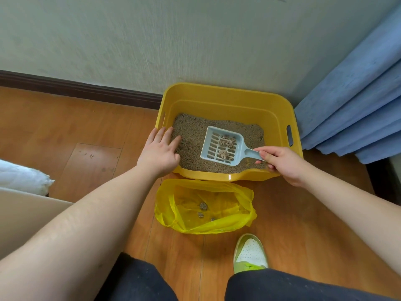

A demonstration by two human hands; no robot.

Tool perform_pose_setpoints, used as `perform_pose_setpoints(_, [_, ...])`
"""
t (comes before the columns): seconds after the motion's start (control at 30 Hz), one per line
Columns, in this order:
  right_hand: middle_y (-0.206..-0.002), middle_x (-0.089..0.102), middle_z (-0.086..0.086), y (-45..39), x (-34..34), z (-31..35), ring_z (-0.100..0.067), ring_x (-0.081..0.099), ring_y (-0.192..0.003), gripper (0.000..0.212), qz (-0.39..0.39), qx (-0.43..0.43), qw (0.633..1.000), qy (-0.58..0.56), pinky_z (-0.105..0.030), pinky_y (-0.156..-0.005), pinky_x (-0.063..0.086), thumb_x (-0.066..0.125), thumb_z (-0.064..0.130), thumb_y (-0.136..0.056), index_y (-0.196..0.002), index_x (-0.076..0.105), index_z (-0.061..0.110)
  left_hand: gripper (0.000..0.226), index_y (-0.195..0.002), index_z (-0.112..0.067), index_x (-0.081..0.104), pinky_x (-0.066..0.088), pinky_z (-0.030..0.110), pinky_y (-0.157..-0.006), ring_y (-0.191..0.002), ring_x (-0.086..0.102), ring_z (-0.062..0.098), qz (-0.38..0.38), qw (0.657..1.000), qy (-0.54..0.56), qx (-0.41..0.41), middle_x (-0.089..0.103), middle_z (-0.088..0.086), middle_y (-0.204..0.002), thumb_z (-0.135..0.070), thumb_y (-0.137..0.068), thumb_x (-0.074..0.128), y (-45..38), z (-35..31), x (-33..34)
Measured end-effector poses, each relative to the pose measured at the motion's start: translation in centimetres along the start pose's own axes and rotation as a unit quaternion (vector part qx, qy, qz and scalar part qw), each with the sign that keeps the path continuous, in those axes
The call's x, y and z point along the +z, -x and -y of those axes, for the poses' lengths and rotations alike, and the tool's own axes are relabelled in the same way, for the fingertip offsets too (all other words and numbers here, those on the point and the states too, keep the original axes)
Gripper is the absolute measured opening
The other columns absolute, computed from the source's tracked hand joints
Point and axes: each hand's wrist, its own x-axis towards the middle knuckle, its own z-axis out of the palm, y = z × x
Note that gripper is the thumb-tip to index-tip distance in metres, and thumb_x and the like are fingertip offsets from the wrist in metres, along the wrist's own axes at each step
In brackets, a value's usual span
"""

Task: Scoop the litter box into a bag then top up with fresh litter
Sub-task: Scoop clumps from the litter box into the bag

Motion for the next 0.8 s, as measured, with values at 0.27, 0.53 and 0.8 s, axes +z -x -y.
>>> perform_pose_setpoints(0.27, [-0.086, 0.072, 0.012, 3.3, 1.7, -1.8, -0.002, 0.056, -0.068, 0.023, 0.022, -0.087, 0.965, 0.248, -0.010, -0.058, 0.038, 0.052, 0.020, -0.097, -0.108, 0.067, 0.034, 0.063, -0.155, -0.023, 0.020, -0.006, 0.046, -0.122, -0.151, 0.001, 0.028, 0.008, 1.000, 0.012, 0.001, 0.007, 0.012, -0.164, -0.041, -0.095, 0.026, 0.2, -0.1, -0.3])
perform_pose_setpoints(0.53, [-0.080, 0.064, -0.008, 4.3, 4.2, -4.1, -0.027, 0.058, -0.068, 0.037, -0.008, -0.431, 0.729, 0.532, -0.033, -0.059, 0.048, 0.041, 0.010, -0.085, -0.108, 0.070, 0.005, 0.062, -0.155, -0.022, 0.021, -0.006, 0.045, -0.122, -0.151, 0.001, 0.028, 0.010, 1.000, 0.007, 0.001, 0.007, 0.012, -0.164, -0.041, -0.096, 0.028, 0.3, -0.1, -0.4])
perform_pose_setpoints(0.8, [-0.080, 0.064, -0.008, 4.8, 4.1, -3.4, -0.027, 0.057, -0.067, 0.036, -0.014, -0.470, 0.686, 0.555, -0.035, -0.060, 0.043, 0.039, 0.006, -0.090, -0.109, 0.070, 0.006, 0.063, -0.155, -0.021, 0.020, -0.006, 0.045, -0.122, -0.151, 0.001, 0.027, 0.010, 1.000, 0.007, 0.002, 0.006, 0.012, -0.164, -0.041, -0.096, 0.027, 0.3, -0.1, -0.5])
